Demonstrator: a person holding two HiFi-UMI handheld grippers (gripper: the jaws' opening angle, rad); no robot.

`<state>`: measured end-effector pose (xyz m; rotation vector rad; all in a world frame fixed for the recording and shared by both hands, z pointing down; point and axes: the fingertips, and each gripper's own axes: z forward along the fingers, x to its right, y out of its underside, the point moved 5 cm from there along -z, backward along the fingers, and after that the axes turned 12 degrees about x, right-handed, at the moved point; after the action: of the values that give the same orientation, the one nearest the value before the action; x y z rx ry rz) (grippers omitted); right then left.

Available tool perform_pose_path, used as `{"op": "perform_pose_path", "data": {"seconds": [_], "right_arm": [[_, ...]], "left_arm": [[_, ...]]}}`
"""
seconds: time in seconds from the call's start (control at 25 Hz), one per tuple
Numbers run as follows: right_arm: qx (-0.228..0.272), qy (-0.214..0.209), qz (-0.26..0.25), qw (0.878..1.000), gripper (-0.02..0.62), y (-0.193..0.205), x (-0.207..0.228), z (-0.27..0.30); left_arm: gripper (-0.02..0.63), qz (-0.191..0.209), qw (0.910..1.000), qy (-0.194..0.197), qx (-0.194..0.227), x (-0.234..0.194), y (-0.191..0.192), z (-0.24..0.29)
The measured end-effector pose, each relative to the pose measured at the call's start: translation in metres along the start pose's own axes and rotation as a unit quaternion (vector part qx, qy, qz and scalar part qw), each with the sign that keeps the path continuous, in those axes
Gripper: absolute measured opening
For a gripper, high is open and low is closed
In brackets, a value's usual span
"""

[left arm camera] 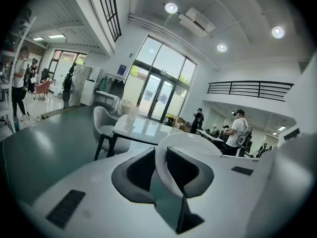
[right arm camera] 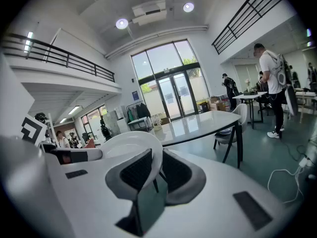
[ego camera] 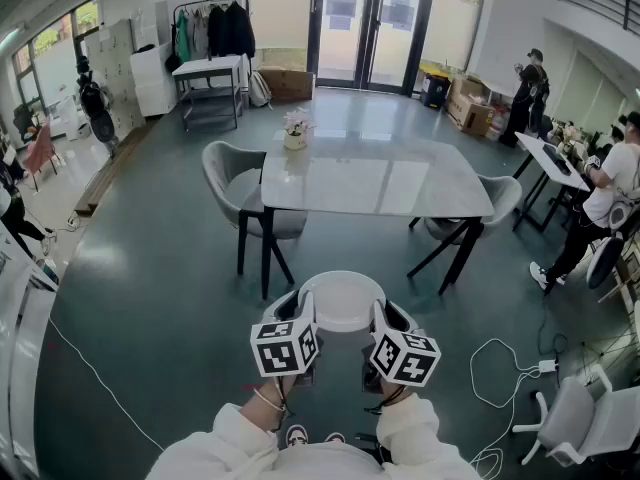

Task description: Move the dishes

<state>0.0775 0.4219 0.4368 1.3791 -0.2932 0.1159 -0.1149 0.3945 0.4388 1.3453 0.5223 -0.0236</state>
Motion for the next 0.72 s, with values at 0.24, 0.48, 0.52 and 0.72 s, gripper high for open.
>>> {"op": "perform_pose_path", "data": {"seconds": [0.24, 0.48, 0.52, 0.72], "right_arm": [[0.0, 0.002, -0.001, 1.0, 0.12, 0.002, 0.006, 0.002], [0.001, 0.005, 0.001, 1.0, 0.12, 0.002, 0.0, 0.002], [0.001, 0.005, 0.002, 1.0, 0.12, 0.003, -0.001, 0.002], [0.003, 0.009, 0.015, 1.0, 0.121, 0.01, -0.011, 0.005]], "left_arm": [[0.069, 0.001, 1.0, 0.003, 0.0, 0.002, 0.004, 0.004], [0.069, 0.004, 1.0, 0.006, -0.001, -0.002, 0.0, 0.003], [0.069, 0.005, 1.0, 0.007, -0.001, -0.004, 0.0, 0.003], [0.069, 0.02, 0.9997, 0.011, 0.002, -0.014, -0.004, 0.002]]}}
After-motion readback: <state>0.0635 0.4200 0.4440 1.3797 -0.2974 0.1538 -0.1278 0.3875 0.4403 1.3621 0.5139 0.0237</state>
